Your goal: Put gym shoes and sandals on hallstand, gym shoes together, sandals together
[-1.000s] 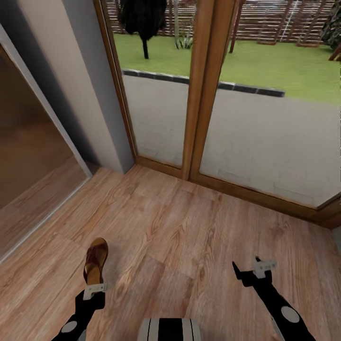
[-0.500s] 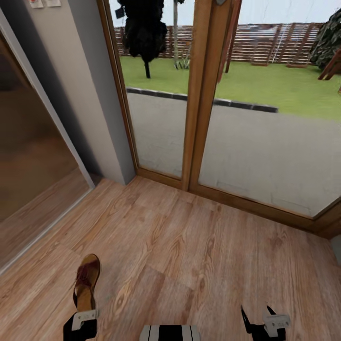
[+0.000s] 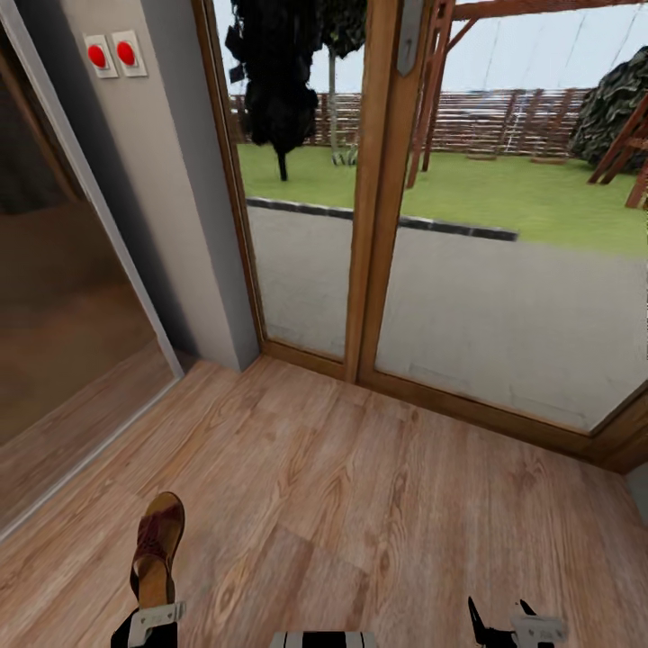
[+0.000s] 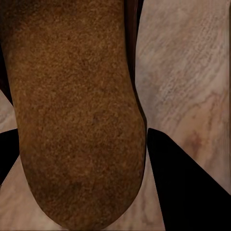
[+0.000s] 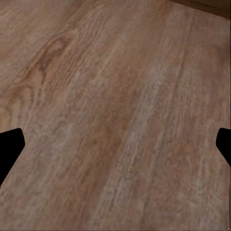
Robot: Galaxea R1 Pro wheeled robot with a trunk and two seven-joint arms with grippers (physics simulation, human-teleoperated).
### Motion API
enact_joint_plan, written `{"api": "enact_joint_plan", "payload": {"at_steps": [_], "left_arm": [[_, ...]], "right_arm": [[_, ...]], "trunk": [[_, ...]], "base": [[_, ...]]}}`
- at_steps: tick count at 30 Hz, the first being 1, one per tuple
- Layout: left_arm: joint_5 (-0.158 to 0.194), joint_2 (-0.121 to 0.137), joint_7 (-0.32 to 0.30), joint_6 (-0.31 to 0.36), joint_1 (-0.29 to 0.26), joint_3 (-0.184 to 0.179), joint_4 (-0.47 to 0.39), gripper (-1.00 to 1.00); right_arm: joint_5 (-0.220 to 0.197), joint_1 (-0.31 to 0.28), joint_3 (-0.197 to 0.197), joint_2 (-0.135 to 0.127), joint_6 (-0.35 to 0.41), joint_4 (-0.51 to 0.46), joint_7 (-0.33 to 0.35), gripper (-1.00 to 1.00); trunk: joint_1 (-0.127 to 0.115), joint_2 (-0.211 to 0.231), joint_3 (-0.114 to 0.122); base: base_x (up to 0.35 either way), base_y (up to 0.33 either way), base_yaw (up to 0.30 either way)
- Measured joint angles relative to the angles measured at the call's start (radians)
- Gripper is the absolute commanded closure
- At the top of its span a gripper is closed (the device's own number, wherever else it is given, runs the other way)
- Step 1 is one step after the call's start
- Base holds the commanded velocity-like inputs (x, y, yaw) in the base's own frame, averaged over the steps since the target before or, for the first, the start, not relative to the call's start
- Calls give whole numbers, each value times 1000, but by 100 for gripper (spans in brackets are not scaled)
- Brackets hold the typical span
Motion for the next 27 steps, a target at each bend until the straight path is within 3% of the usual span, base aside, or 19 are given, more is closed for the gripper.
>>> {"api": "enact_joint_plan", "payload": {"at_steps": [5, 27], "left_arm": [[0, -3, 0, 0, 0, -2, 9, 100], [0, -4, 0, 0, 0, 0, 14, 100]], "right_arm": [[-67, 0, -1, 0, 0, 0, 0, -100], [-79, 0, -2, 0, 0, -1, -3, -100]], "trunk": [[-2, 1, 27], [-15, 13, 136]], "base": [[0, 0, 0], [0, 0, 0]]}}
